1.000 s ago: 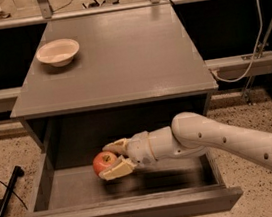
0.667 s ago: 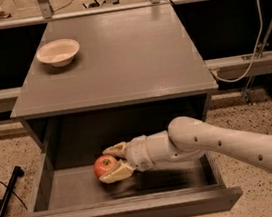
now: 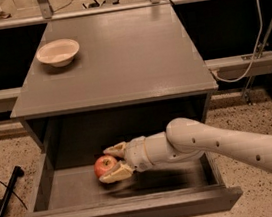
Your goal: Place apple into top drawer
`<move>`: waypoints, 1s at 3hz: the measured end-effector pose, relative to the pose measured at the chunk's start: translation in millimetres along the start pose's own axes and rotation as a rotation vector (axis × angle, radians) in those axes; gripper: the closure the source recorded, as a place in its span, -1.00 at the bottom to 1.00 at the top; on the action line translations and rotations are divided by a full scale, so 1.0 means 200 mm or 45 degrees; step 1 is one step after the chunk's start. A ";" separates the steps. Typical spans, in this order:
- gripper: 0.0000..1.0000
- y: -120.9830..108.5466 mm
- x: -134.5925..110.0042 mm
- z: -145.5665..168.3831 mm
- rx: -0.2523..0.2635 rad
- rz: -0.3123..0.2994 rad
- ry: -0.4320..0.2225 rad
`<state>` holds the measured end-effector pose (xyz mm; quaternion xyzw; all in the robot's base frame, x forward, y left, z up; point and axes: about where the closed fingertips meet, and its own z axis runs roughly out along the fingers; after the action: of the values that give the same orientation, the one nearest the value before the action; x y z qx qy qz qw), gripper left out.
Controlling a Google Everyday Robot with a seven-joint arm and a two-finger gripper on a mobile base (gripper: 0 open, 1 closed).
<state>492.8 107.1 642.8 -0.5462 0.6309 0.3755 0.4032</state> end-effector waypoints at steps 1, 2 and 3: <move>-1.00 0.00 0.00 0.01 -0.005 0.000 -0.008; -1.00 0.01 -0.01 0.01 -0.011 0.003 -0.030; -1.00 0.02 -0.11 -0.06 0.017 -0.006 -0.137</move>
Offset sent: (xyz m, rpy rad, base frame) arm -0.0004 0.0008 0.0034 0.0441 0.0034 0.0026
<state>489.8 104.6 667.7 -0.5239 0.6096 0.3993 0.4411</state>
